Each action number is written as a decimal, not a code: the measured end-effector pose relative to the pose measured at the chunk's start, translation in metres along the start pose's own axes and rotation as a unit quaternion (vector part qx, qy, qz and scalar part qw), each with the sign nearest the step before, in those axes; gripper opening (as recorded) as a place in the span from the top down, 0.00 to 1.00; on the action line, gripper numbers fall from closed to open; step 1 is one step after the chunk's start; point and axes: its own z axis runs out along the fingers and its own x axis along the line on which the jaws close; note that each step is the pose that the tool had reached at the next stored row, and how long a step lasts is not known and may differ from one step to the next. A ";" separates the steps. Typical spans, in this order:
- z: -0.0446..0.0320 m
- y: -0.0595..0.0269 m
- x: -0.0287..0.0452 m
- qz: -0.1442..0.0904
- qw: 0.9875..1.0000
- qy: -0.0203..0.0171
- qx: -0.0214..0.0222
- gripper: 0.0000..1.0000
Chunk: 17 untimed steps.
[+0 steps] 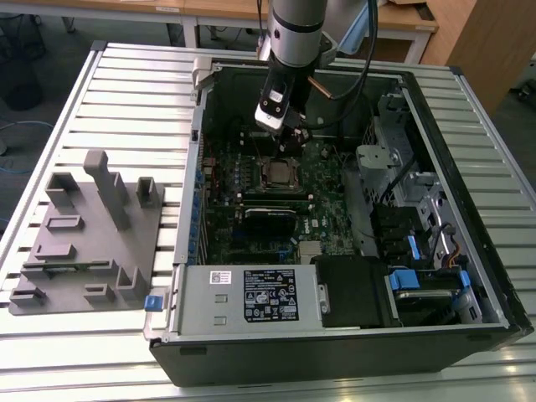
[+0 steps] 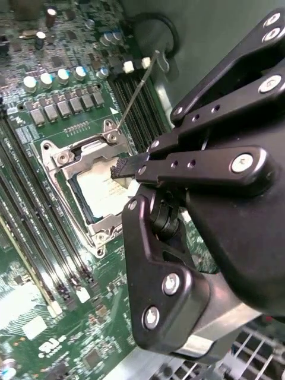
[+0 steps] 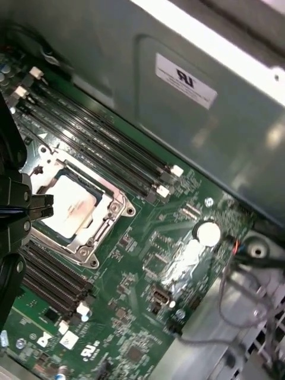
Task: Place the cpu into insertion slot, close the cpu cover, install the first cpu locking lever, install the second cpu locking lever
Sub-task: 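Close the cpu cover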
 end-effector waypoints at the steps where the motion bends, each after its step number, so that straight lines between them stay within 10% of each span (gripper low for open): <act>1: 0.0000 0.0000 0.0000 -0.008 1.000 0.000 0.000 0.90; 17: 0.0000 0.0000 0.0000 -0.117 0.993 0.003 0.000 0.90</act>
